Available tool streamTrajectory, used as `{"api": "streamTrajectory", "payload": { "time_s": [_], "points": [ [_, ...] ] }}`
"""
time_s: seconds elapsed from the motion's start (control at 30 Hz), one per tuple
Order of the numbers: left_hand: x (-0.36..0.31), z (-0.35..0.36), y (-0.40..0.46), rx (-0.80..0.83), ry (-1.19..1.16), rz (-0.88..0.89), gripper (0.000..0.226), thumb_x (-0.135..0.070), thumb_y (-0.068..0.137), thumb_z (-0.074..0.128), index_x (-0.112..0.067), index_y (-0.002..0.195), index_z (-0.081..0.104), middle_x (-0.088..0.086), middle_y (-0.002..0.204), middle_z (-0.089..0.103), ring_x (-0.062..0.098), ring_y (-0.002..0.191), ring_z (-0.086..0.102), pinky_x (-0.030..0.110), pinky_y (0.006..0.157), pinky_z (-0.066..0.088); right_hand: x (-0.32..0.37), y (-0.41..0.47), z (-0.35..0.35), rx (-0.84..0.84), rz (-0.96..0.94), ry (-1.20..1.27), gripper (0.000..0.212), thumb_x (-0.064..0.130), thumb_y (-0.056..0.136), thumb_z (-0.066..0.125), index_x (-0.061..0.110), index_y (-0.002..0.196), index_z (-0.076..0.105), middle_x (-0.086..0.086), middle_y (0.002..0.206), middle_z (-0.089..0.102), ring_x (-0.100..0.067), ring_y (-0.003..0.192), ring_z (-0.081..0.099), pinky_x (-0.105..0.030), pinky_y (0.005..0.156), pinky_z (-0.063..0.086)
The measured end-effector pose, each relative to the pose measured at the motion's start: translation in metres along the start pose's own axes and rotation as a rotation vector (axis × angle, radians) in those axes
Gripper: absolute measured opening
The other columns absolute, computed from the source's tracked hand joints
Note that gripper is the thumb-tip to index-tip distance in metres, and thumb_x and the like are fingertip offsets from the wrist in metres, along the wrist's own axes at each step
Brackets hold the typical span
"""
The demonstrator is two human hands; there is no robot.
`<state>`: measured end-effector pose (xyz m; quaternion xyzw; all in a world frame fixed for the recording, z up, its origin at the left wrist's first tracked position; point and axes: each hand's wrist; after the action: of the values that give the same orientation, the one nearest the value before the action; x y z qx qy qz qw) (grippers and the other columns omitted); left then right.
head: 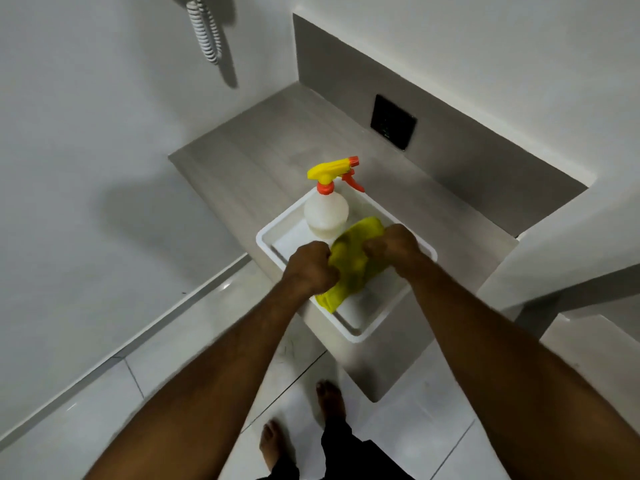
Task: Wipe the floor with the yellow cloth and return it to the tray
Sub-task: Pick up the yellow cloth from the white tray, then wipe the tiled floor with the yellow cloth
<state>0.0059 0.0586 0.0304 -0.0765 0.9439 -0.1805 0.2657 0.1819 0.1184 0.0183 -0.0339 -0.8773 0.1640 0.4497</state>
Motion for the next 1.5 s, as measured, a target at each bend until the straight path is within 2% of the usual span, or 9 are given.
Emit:
{"api": "streamTrajectory", "payload": {
  "time_s": [0.17,0.27,0.4,0.6,0.8,1.13,1.3,1.4,1.5],
  "points": [
    [0.05,-0.068,-0.046,-0.185,-0.348,-0.034,0.01,-0.023,0.07,0.067,-0.016,0.077,0.066,0.002,0.065,0.064,0.028,0.065,0.067,0.035,0.063,0.057,0.059,-0.007,0.018,0.291,0.118,0.168,0.031,0.006,0.091,0.065,-0.001,0.121,0.064,-0.018,0.116,0.072,-0.011,0.074,0.068,-0.024,0.064,0.058],
    [0.108,-0.085,-0.077,-0.205,-0.496,-0.117,0.007,-0.02,0.084,0.067,-0.016,0.084,0.061,0.007,0.072,0.061,0.027,0.066,0.061,0.039,0.065,0.054,0.101,-0.028,0.049,0.47,0.01,0.183,0.036,-0.002,0.09,0.063,-0.004,0.126,0.059,-0.005,0.092,0.07,-0.009,0.068,0.07,-0.023,0.057,0.062],
    [0.197,-0.087,-0.118,-0.133,-0.698,-0.233,0.011,-0.016,0.092,0.062,-0.014,0.096,0.052,0.008,0.084,0.056,0.02,0.07,0.053,0.032,0.061,0.044,0.15,-0.059,0.121,0.577,-0.148,0.113,0.034,-0.013,0.087,0.062,-0.018,0.12,0.054,-0.028,0.096,0.064,-0.035,0.086,0.066,-0.052,0.078,0.058],
    [0.308,-0.047,-0.146,0.016,-0.721,-0.327,0.024,-0.015,0.085,0.073,-0.015,0.108,0.066,0.005,0.09,0.07,0.023,0.084,0.066,0.027,0.066,0.052,0.142,-0.073,0.234,0.638,-0.172,-0.078,0.033,-0.004,0.086,0.07,-0.007,0.117,0.061,-0.018,0.096,0.063,-0.027,0.085,0.066,-0.036,0.068,0.058],
    [0.408,0.079,-0.1,0.161,-0.392,-0.472,0.03,-0.042,0.079,0.072,-0.014,0.09,0.07,0.005,0.086,0.07,0.022,0.082,0.065,0.027,0.061,0.044,0.015,-0.038,0.358,0.639,-0.12,-0.287,0.035,0.019,0.076,0.072,0.0,0.106,0.067,-0.009,0.091,0.066,-0.023,0.081,0.066,-0.002,0.054,0.043],
    [0.568,0.361,0.001,0.188,0.126,-0.329,0.073,-0.039,0.088,0.06,0.011,0.135,0.033,0.032,0.134,0.046,0.048,0.126,0.04,0.052,0.107,0.035,-0.278,0.042,0.553,0.771,-0.15,-0.958,0.035,0.014,0.08,0.065,0.011,0.115,0.065,-0.017,0.115,0.068,-0.04,0.105,0.066,-0.039,0.082,0.053],
    [0.612,0.443,0.029,0.312,0.238,-0.257,0.097,-0.044,0.083,0.066,0.012,0.144,0.017,0.034,0.146,0.03,0.049,0.138,0.025,0.054,0.116,0.023,-0.362,0.06,0.611,0.972,0.046,-0.812,0.032,0.009,0.089,0.064,-0.011,0.115,0.063,-0.027,0.087,0.061,-0.028,0.066,0.058,-0.013,0.052,0.049],
    [0.632,0.479,0.047,0.352,0.246,-0.241,0.105,-0.046,0.081,0.069,0.01,0.147,0.009,0.033,0.155,0.017,0.048,0.145,0.012,0.054,0.12,0.015,-0.452,-0.027,0.62,0.462,0.415,-0.787,0.038,0.005,0.104,0.043,-0.002,0.141,0.048,-0.024,0.141,0.052,-0.035,0.126,0.053,-0.028,0.109,0.045],
    [0.656,0.51,0.067,0.352,0.26,-0.246,0.112,-0.048,0.078,0.072,0.007,0.149,0.004,0.032,0.159,0.006,0.047,0.148,0.003,0.054,0.121,0.009,-0.499,-0.06,0.633,0.18,0.658,-0.63,0.036,0.015,0.108,0.037,0.001,0.132,0.059,-0.022,0.139,0.06,-0.034,0.127,0.054,-0.04,0.111,0.037]
  ]
}}
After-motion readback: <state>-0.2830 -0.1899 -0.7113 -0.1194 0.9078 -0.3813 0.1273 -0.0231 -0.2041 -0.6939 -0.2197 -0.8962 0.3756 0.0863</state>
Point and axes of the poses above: each hand's wrist, its own y-axis towards the middle knuckle, its own z-axis out of the palm, x = y × z
